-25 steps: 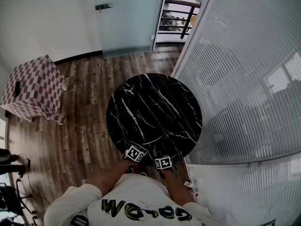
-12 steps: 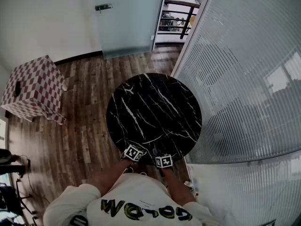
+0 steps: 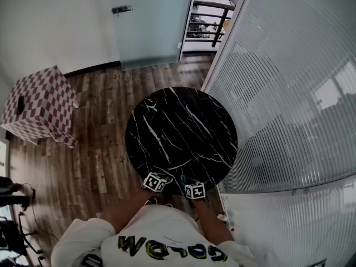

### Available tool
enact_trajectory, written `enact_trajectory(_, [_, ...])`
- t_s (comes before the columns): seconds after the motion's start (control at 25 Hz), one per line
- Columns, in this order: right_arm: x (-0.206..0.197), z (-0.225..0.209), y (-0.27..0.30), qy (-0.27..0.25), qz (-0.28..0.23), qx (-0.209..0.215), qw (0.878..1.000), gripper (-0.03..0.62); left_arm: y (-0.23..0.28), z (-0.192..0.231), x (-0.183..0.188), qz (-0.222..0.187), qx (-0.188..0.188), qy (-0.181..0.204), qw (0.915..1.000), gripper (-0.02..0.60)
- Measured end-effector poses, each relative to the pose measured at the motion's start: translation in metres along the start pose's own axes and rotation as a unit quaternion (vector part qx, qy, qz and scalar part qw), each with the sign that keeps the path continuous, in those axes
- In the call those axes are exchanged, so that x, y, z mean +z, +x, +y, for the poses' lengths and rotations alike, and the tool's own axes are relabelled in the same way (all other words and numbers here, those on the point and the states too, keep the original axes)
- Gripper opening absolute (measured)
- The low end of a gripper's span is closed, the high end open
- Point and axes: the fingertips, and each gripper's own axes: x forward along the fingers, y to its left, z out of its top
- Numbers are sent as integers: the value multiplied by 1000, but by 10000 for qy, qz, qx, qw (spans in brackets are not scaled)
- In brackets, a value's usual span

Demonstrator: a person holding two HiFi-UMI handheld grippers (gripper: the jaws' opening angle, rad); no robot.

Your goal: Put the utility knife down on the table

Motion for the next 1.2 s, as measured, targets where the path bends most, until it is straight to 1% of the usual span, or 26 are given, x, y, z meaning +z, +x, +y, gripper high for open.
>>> enact_trajectory(0.04, [6,2,-6,4,-101,-20,9999,173,-3,-2,4,-78,-6,57,10000,3])
enact_trajectory(0.16, [22,9,-22,137,-522,46,9985,159,-13,-14,16,-304,-46,389,9988,3])
enact_trajectory(0.24, [33,16,-34,119,-831,106,9964,146,-20,-22,25,-508,-107,509,9974,3])
enact_trajectory(0.4, [62,32,-63,-28,-1415,216,9897,127,-41,-41,49,-1050,-213,542,9928,3])
enact_trajectory(0.56, [87,45,-98,-8,-1973,399,9795,109,-65,-64,73,-1488,-321,615,9864,3])
enact_trajectory(0.8, [120,68,-156,-241,-2640,446,9632,66,-114,-99,111,-2106,-584,823,9724,2])
enact_trajectory(1.04, [150,99,-212,-506,-3118,528,9473,38,-171,-133,145,-2723,-686,1130,9531,2])
enact_trajectory(1.2, [171,125,-254,-517,-3415,758,9354,20,-209,-154,164,-3060,-834,1064,9424,2])
